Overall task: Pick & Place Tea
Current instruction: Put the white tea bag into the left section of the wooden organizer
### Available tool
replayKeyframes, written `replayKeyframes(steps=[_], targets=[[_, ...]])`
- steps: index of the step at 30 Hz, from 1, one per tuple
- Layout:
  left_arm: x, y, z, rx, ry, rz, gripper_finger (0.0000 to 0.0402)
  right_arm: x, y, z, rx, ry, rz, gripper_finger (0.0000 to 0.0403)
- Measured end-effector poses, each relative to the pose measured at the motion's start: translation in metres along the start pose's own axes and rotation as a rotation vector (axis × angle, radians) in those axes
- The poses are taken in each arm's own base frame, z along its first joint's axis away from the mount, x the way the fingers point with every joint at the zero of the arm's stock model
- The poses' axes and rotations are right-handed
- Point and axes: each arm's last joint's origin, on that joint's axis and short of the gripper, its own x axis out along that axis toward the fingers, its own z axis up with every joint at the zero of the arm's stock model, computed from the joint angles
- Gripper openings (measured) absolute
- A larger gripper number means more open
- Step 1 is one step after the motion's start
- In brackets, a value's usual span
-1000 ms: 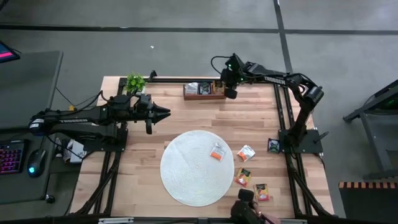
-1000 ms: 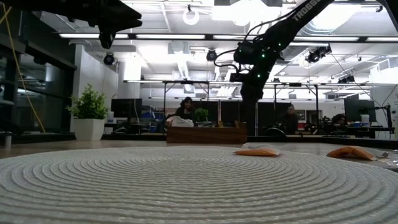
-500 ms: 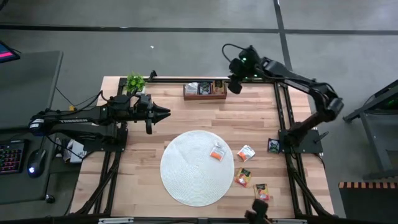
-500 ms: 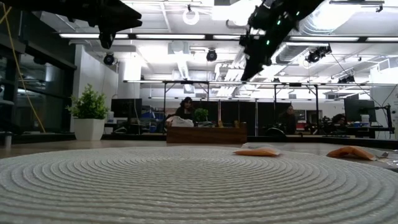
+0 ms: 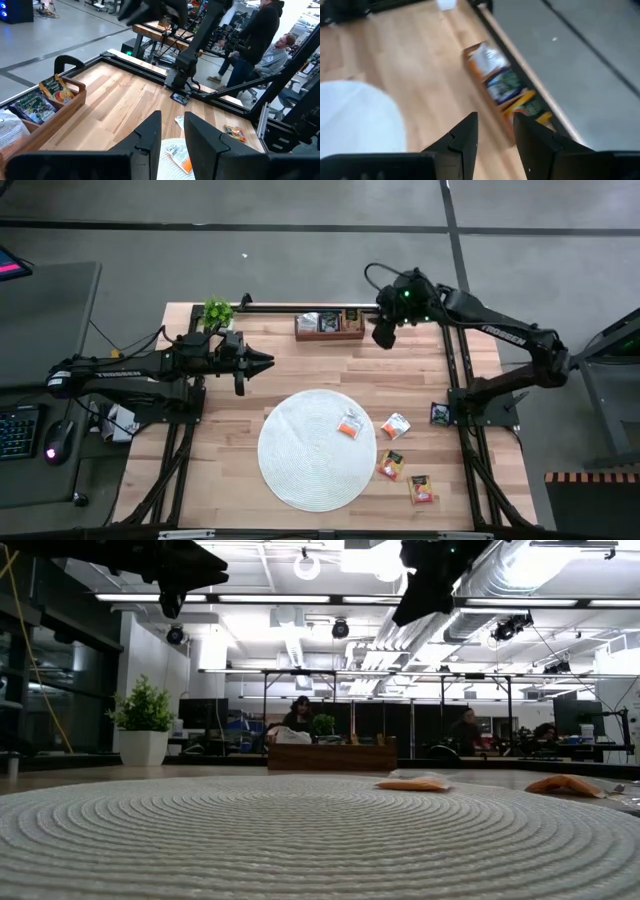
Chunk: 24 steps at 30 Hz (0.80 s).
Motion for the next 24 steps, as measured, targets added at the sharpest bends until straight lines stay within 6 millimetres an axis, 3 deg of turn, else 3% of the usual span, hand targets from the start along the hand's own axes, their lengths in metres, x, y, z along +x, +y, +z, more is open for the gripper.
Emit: replayKeyframes(steps=[10, 24], targets=[[0.0, 0.0, 0.0, 0.0, 0.0, 0.0, 0.0083, 0.0, 0.048, -0.008, 0.01, 0.075, 0.067, 0.0121], [0.0, 0.0, 0.0, 0.0, -0.001, 0.001, 0.0083, -0.005, 0.084, -0.012, 0.035, 0.075, 0.095, 0.0121]])
